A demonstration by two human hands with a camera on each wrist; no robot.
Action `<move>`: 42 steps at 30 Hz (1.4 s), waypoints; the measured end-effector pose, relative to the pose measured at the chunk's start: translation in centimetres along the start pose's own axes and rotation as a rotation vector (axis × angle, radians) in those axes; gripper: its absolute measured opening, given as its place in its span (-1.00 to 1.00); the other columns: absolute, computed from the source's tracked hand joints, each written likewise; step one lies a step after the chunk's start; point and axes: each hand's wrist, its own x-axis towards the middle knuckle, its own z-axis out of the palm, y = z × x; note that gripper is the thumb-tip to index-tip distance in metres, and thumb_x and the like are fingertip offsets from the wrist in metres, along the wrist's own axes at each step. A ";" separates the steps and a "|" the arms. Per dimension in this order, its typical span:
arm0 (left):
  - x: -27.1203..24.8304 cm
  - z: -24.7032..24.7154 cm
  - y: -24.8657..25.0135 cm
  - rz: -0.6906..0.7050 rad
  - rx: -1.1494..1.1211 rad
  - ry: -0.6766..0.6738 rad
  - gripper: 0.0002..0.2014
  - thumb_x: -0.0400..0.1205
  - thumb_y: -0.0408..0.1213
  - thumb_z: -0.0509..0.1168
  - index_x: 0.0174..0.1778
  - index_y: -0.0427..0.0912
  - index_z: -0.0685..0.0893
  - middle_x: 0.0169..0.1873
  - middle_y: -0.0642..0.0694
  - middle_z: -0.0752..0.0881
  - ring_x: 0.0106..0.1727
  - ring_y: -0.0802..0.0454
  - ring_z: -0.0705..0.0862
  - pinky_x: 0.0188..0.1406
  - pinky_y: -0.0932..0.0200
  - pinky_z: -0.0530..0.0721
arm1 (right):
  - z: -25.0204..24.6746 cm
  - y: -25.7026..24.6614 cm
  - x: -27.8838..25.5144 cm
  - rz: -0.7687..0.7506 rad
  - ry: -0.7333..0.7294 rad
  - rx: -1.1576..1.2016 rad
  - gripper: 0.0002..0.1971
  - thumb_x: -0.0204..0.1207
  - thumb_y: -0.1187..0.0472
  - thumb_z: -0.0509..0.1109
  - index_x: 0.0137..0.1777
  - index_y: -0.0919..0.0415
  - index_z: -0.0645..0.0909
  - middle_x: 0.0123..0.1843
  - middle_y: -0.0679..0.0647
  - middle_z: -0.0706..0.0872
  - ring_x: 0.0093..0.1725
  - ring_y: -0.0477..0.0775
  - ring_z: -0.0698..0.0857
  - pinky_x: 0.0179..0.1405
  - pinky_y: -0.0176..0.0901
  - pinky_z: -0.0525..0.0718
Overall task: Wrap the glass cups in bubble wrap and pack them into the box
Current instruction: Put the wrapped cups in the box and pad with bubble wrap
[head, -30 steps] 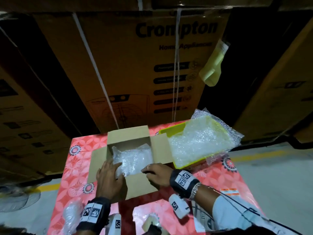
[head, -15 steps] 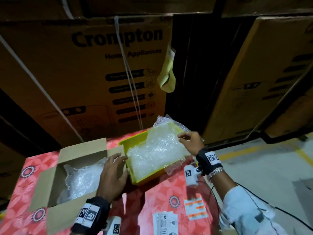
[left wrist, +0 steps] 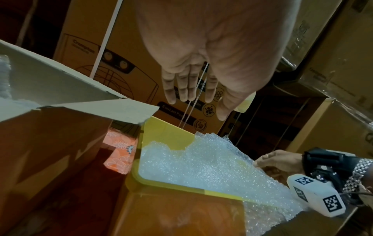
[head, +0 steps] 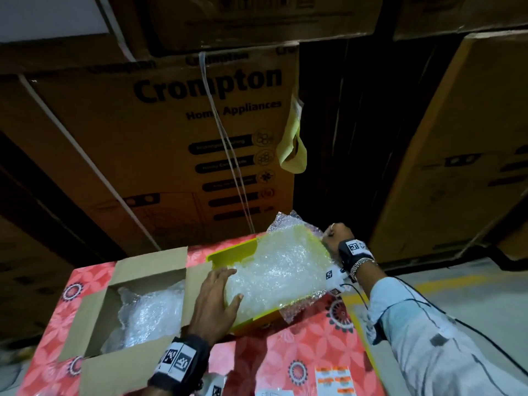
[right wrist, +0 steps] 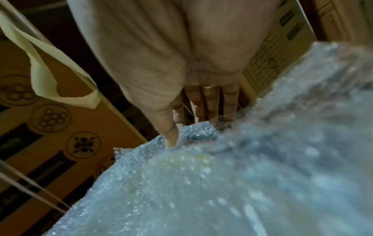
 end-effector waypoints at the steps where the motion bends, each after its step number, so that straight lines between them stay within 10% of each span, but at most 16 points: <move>1: -0.1 0.0 -0.1 0.003 0.007 -0.003 -0.48 0.62 -0.22 0.53 0.50 -0.01 0.57 0.47 -0.02 0.55 0.52 -0.03 0.52 0.45 0.13 0.46 | -0.2 -0.4 0.0 0.004 0.051 0.003 -0.82 0.57 0.29 0.33 -0.29 0.22 0.57 -0.35 0.16 0.67 -0.31 0.25 0.67 -0.24 -0.01 0.67; 8: -0.3 0.8 -0.2 0.005 -0.030 -0.002 -0.49 0.61 -0.25 0.54 0.47 -0.03 0.58 0.39 0.00 0.55 0.44 0.00 0.56 0.37 0.21 0.45 | -4.4 -4.3 -4.6 -0.234 0.156 0.123 -0.87 0.51 0.24 0.44 -0.26 0.11 0.64 -0.30 -0.01 0.76 -0.25 0.01 0.74 -0.18 -0.10 0.70; 13: -0.7 1.5 0.4 -0.072 -0.155 0.043 -0.55 0.65 -0.14 0.52 0.44 0.01 0.59 0.33 0.09 0.56 0.36 0.06 0.59 0.35 0.07 0.58 | -7.6 -8.9 -10.2 -0.416 -0.011 0.536 -0.87 0.65 0.51 0.32 -0.15 0.42 0.56 -0.35 0.11 0.57 -0.45 -0.36 0.58 -0.38 -0.53 0.53; 18: -1.7 1.1 1.5 -0.111 -0.267 -0.047 -0.46 0.70 0.20 0.35 0.55 0.11 0.45 0.41 0.14 0.53 0.35 0.24 0.58 0.35 0.11 0.60 | -6.8 -12.2 -13.9 -0.366 -0.232 0.928 -0.81 0.72 0.51 0.17 -0.11 0.32 0.49 -0.50 -0.11 0.54 -0.55 -0.21 0.55 -0.53 -0.32 0.59; 24: -2.6 -0.1 0.8 -0.696 -1.184 -0.351 0.00 0.36 0.75 0.07 0.57 0.13 0.44 0.37 -0.26 0.71 0.37 -0.24 0.73 0.31 -0.22 0.71 | -3.1 -16.1 -17.7 -0.315 -0.490 1.230 -0.88 0.56 0.20 0.33 -0.19 0.10 0.47 -0.35 0.02 0.34 -0.44 -0.08 0.37 -0.48 -0.12 0.18; 31: -6.1 -2.6 -3.3 -0.727 -1.945 -0.566 0.15 0.38 0.54 0.38 0.73 -0.10 0.17 0.53 -0.56 0.52 0.54 -0.56 0.54 0.57 -0.64 0.32 | 0.6 -21.0 -20.7 -0.131 -0.781 1.526 -0.75 0.52 0.13 0.49 -0.09 0.14 0.43 -0.08 0.10 0.41 -0.02 0.09 0.52 0.19 0.05 0.55; 34: -6.7 -4.5 -4.4 -0.679 -1.985 -0.462 -0.01 0.38 0.28 0.63 0.56 -0.18 0.37 0.55 -0.50 0.53 0.53 -0.46 0.59 0.58 -0.56 0.37 | 1.2 -23.3 -22.7 -0.035 -0.829 1.595 -0.90 0.63 0.19 0.19 -0.07 0.18 0.47 -0.13 0.15 0.65 -0.13 0.11 0.72 -0.03 -0.04 0.76; 36: -6.9 -5.5 -5.2 -0.696 -1.973 -0.348 -0.10 0.35 0.15 0.70 0.50 -0.19 0.51 0.43 -0.40 0.67 0.41 -0.35 0.71 0.41 -0.47 0.60 | 1.7 -24.3 -23.8 0.020 -0.807 1.638 -0.66 0.65 0.18 0.08 -0.12 0.25 0.68 -0.22 0.11 0.78 -0.24 0.05 0.80 -0.20 -0.13 0.82; 39: -7.2 -6.1 -6.4 -0.754 -1.927 -0.284 -0.39 0.34 0.05 0.72 0.17 -0.18 0.71 0.11 -0.28 0.73 0.20 -0.28 0.80 0.11 -0.34 0.78 | 3.5 -24.7 -24.1 0.027 -0.674 1.627 -0.81 0.49 0.16 0.45 -0.04 0.30 0.74 -0.07 0.13 0.82 -0.10 0.07 0.82 -0.07 -0.09 0.82; 42: -7.7 -6.7 -8.1 -0.731 -1.902 -0.256 -0.57 0.52 -0.20 0.63 0.22 -0.29 0.71 0.10 -0.33 0.76 0.06 -0.23 0.82 0.01 -0.25 0.84 | 4.6 -25.7 -24.5 -0.011 -0.547 1.533 -0.45 0.19 0.15 0.71 0.10 0.32 0.57 0.08 0.21 0.75 0.01 0.15 0.78 0.02 -0.04 0.80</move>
